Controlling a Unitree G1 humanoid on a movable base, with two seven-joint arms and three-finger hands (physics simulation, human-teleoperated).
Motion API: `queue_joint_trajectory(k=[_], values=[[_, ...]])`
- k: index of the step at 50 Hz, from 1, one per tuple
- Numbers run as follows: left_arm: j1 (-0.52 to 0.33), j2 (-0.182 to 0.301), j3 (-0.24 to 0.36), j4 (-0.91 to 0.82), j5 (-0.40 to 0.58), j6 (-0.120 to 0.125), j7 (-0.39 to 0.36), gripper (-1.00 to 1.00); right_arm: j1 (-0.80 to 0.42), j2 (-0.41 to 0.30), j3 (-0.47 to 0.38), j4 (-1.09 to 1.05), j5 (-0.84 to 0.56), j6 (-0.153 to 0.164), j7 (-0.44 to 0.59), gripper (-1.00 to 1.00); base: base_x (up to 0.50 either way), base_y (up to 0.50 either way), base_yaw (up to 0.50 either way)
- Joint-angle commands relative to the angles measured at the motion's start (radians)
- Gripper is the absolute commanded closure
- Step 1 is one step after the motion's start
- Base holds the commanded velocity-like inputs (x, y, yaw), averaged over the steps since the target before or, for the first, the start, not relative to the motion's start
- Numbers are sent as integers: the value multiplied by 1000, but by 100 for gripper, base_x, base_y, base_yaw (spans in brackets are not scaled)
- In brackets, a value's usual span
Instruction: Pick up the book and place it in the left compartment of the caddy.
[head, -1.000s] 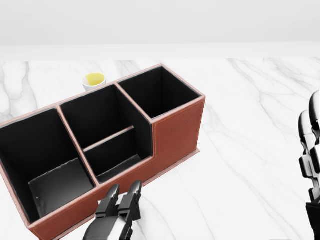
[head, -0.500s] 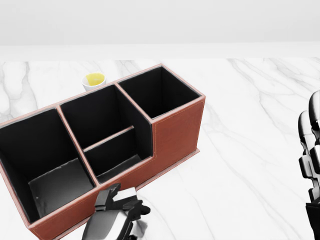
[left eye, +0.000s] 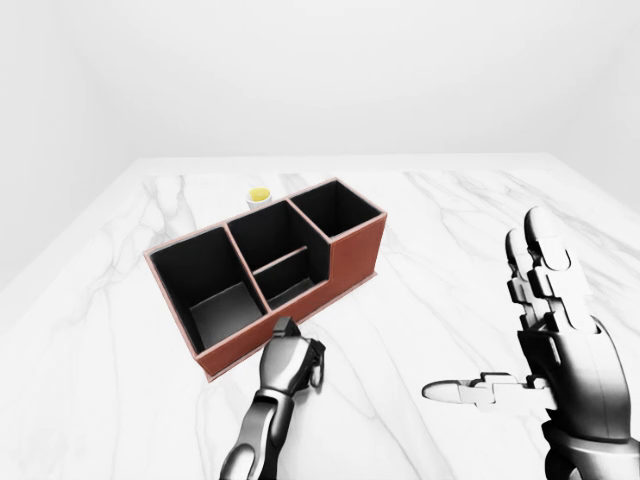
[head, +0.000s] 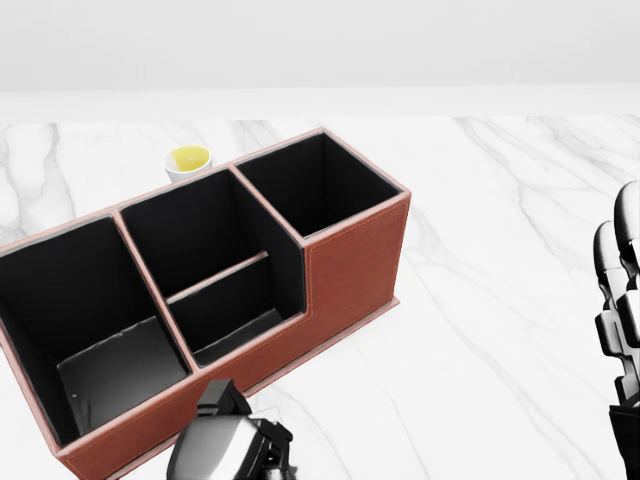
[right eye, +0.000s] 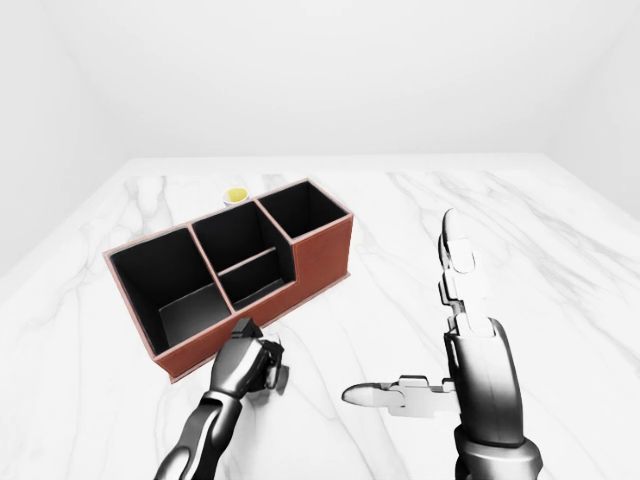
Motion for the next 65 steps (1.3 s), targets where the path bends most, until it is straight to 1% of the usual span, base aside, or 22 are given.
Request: queue_joint_trajectory(k=[1, 6, 8, 13, 20, 27, 29, 30, 31, 32, 34, 37, 39, 42, 46, 47, 51, 52, 53, 57, 61, 65], values=[[10, -4, 13, 56, -25, 23, -44, 100, 0, 2, -2, 0, 0, 0, 2, -100, 0, 0, 0], [52, 0, 30, -121, -54, 22, -17, 100, 0, 0, 5, 0, -4, 0, -1, -100, 0, 0, 0], [64, -4, 36, -182, -73, 36, -20, 100, 1, 0, 3, 0, -2, 0, -1, -100, 0, 0, 0], [129, 15, 14, -349, -83, 46, -20, 100, 3, 4, -4, 0, 2, 0, 2, -100, 0, 0, 0], [262, 71, -72, -611, -64, 63, -16, 100, 10, 9, -17, 0, 12, 0, 9, -100, 0, 0, 0], [324, 143, -162, -762, -63, 90, 5, 100, 16, 21, -38, 0, 28, 0, 22, -100, 0, 0, 0], [356, 174, -190, -831, -85, 78, 9, 100, 11, 21, -46, 0, 35, 0, 23, -100, 0, 0, 0], [355, 180, -196, -835, -88, 85, 13, 100, 12, 21, -45, 0, 34, 0, 23, -100, 0, 0, 0], [389, 201, -230, -918, -119, 73, 1, 100, 13, 22, -47, 0, 37, 0, 24, -100, 0, 0, 0], [399, 203, -246, -968, -89, 96, 7, 100, 14, 23, -49, 0, 40, 0, 25, -100, 0, 0, 0], [400, 211, -263, -1017, -63, 99, 21, 100, 16, 24, -48, 0, 38, 0, 27, -100, 0, 0, 0], [391, 218, -242, -1080, -103, 99, 26, 100, 12, 24, -53, 0, 39, 0, 25, -100, 0, 0, 0], [383, 201, -217, -1112, -99, 99, 25, 100, 8, 23, -43, 0, 31, 0, 23, -100, 0, 0, 0], [409, 93, -159, -1134, -90, 99, -13, 100, 0, 17, -24, 0, 16, 0, 18, -100, 0, 0, 0], [436, -78, -62, -1135, -63, -58, -81, 100, 4, 12, -24, 0, 23, 0, 12, -100, 0, 0, 0], [430, -123, -33, -1135, -69, -75, -110, 100, 10, 13, -30, 0, 30, 0, 13, -100, 0, 0, 0], [394, -294, 78, -1135, -64, -75, -227, 100, 14, 19, -33, 0, 30, 0, 16, -100, 0, 0, 0], [349, -336, 114, -1135, -36, -75, -258, 100, 11, 18, -26, 0, 21, 0, 17, -100, 0, 0, 0], [344, -356, 127, -1135, -38, -75, -274, 100, 10, 19, -25, 0, 20, 0, 17, -100, 0, 0, 0], [202, -398, 233, -1135, 27, -75, -323, 100, 7, 16, -26, 0, 22, 0, 18, -100, 0, 0, 0], [116, -398, 331, -1135, 18, -75, -386, 100, 12, 19, -31, 0, 27, 0, 20, -100, 0, 0, 0], [26, -398, 494, -1135, -41, -75, -462, 100, 9, 16, -28, 0, 24, 0, 19, -100, 0, 0, 0]])
